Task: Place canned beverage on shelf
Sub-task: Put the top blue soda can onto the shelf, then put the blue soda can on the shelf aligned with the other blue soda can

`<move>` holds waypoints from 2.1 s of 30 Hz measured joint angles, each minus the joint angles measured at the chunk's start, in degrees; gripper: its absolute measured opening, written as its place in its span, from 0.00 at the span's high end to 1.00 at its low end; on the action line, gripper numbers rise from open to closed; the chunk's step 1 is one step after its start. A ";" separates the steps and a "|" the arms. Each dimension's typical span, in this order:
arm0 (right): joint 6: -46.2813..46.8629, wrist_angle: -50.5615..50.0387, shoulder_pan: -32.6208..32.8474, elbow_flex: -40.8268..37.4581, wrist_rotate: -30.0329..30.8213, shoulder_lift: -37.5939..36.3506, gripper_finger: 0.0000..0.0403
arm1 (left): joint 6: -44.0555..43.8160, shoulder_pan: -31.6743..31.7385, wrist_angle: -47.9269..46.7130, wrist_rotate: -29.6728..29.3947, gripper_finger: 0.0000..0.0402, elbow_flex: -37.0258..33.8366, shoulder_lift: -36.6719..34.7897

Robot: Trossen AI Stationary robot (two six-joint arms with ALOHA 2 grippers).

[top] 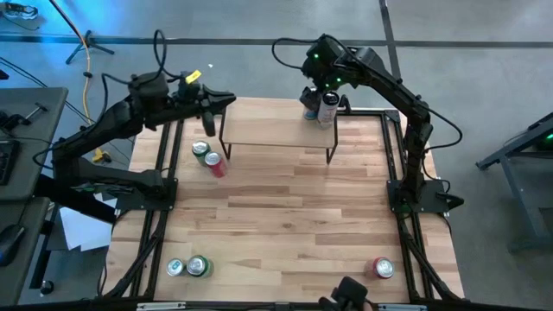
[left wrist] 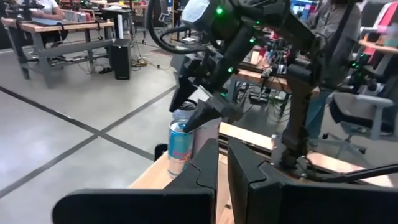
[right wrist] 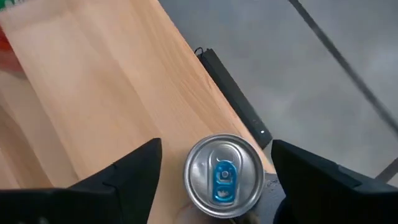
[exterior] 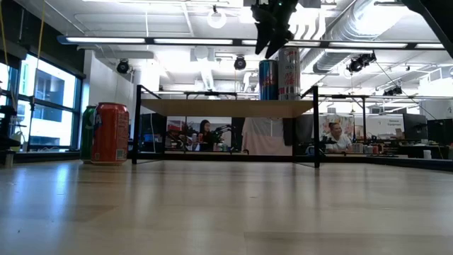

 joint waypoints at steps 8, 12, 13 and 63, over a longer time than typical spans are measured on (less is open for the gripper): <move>-7.45 -2.03 0.00 -0.07 0.44 1.21 0.28 | -4.18 -2.59 -0.03 -0.09 1.00 0.00 -0.19; -8.81 -1.40 -0.07 -0.09 3.08 2.32 0.28 | -4.89 -3.57 -0.07 -0.11 1.00 0.00 0.06; -9.32 -1.26 -0.07 -0.08 4.31 2.54 0.28 | -4.92 -3.72 -0.07 -0.10 1.00 0.00 0.07; -18.36 4.76 -0.35 0.00 -0.74 3.69 0.47 | -5.88 -4.23 2.64 -0.13 1.00 0.00 0.02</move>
